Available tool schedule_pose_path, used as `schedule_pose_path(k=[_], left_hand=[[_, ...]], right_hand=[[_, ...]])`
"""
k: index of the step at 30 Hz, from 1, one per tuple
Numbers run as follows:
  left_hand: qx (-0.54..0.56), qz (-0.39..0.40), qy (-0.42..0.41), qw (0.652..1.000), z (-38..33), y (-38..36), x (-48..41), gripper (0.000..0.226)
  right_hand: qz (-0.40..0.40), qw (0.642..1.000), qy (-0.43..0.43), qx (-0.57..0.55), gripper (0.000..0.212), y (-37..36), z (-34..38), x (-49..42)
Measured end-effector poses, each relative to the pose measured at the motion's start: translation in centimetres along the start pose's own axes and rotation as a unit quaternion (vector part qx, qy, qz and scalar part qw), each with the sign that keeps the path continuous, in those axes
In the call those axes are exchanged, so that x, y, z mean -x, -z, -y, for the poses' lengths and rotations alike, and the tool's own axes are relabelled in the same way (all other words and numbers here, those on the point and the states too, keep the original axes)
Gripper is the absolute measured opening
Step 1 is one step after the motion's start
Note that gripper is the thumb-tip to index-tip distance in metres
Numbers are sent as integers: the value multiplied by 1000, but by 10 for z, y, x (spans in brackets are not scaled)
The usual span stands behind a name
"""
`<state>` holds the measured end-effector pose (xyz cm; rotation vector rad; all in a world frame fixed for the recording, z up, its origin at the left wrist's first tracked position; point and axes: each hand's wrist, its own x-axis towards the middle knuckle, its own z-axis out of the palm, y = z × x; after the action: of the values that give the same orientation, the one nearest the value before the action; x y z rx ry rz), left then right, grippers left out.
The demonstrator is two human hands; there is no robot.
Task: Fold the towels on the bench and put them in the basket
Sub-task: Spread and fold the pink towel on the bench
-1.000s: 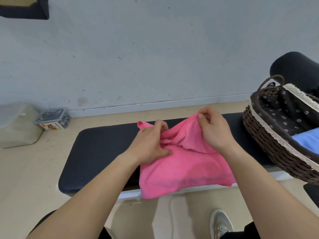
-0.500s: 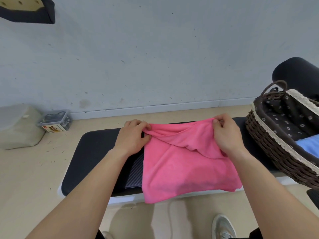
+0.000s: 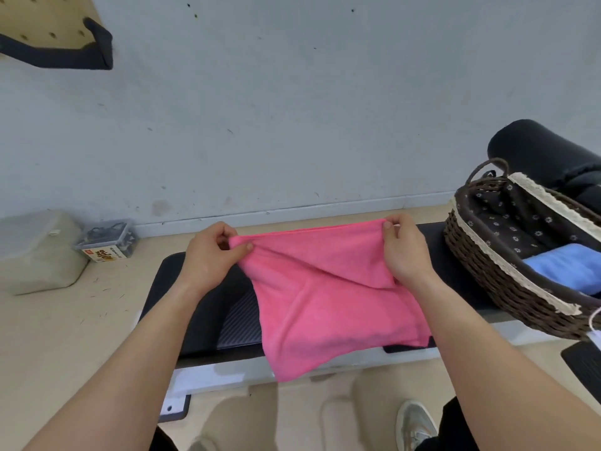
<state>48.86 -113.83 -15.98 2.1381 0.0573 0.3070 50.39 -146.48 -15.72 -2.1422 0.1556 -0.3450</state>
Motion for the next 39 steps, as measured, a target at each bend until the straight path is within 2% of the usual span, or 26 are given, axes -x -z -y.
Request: schedule_pose_path(k=[7, 11, 16, 19, 22, 24, 27, 29, 35, 39], left_hand=[[77, -11, 21, 997, -34, 74, 30, 19], [86, 3, 26, 996, -60, 111, 48, 17], [80, -40, 12, 996, -80, 133, 62, 11], [77, -32, 15, 996, -78, 131, 59, 9], [51, -23, 19, 998, -68, 115, 45, 7], [-14, -37, 11, 999, -56, 98, 28, 7], [-131, -55, 7, 990, -37, 75, -1, 5], [-149, -62, 22, 987, -25, 60, -19, 6], [-85, -93, 49, 991, -3, 37, -66, 7], [-128, -112, 18, 985, 2, 35, -80, 9]], right_hand=[[49, 997, 45, -27, 18, 10, 54, 37], [74, 993, 63, -59, 18, 30, 87, 53], [173, 976, 45, -126, 17, 60, 106, 58], [217, 966, 33, -136, 18, 72, 106, 54], [180, 981, 61, -43, 18, 65, 97, 35], [147, 986, 75, 24, 16, 51, 90, 16], [129, 987, 63, 78, 14, 24, 76, -16], [119, 987, 45, 95, 16, 7, 68, -36], [106, 993, -4, 41, 14, -27, 57, -74], [119, 992, -3, -29, 12, -35, 51, -80]])
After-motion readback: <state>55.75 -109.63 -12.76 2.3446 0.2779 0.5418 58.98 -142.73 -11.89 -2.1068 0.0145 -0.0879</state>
